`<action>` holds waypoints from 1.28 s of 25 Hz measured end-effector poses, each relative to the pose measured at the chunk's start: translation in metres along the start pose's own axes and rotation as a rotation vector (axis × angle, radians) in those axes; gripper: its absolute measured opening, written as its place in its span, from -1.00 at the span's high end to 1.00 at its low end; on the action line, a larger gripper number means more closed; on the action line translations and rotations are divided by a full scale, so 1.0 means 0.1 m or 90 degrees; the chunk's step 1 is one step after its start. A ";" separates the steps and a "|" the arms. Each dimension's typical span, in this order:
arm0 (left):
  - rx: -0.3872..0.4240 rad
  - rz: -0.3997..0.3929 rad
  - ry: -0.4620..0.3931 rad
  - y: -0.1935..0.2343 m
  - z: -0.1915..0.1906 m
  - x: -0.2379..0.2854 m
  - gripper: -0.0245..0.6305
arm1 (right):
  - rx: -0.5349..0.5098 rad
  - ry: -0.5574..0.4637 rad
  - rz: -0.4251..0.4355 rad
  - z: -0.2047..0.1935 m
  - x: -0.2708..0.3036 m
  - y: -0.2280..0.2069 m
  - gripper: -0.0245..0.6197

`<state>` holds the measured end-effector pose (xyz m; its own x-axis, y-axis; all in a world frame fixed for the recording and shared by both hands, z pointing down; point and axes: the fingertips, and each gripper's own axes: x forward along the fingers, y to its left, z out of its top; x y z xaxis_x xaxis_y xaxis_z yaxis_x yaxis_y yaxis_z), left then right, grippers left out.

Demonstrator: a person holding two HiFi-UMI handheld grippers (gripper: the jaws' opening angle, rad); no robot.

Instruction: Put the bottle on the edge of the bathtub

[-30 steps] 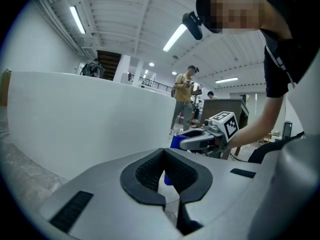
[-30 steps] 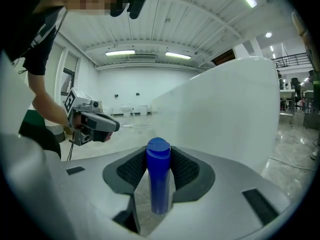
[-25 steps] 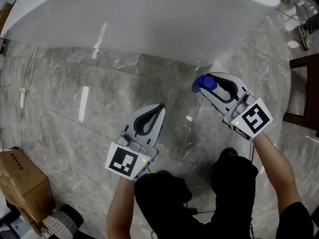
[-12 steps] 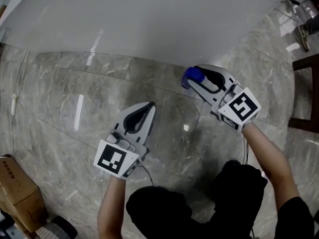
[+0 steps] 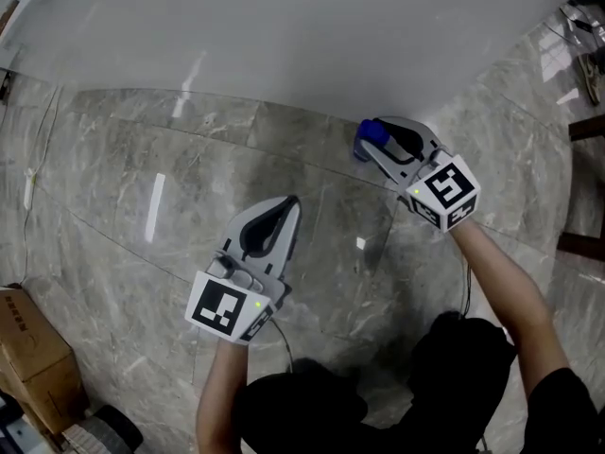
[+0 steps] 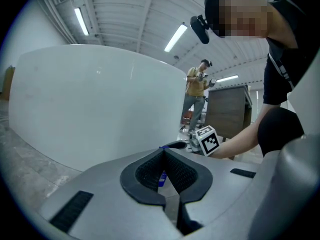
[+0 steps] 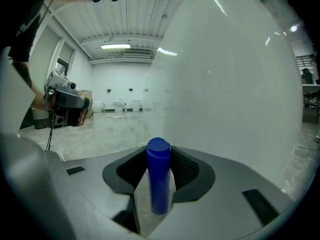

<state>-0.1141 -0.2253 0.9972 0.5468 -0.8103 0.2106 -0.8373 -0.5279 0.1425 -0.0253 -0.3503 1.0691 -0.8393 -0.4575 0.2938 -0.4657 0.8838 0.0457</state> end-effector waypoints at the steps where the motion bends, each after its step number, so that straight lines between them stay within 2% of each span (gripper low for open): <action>1: -0.002 0.000 0.001 -0.01 -0.02 0.00 0.89 | 0.002 0.005 -0.003 -0.05 0.02 -0.01 0.48; 18: -0.021 -0.010 -0.005 -0.15 -0.10 0.05 0.89 | -0.006 0.039 -0.028 -0.31 0.13 -0.17 0.48; 25: -0.024 -0.011 -0.005 -0.14 -0.15 0.08 0.89 | -0.001 0.018 -0.036 -0.23 0.12 -0.20 0.48; 32: -0.013 -0.020 0.007 -0.18 -0.18 0.13 0.89 | -0.001 0.024 -0.041 -0.23 0.11 -0.24 0.47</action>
<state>-0.0923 -0.2216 1.0152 0.5726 -0.7907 0.2167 -0.8197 -0.5473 0.1690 -0.0172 -0.3740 1.0937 -0.7964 -0.5093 0.3261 -0.5179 0.8528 0.0670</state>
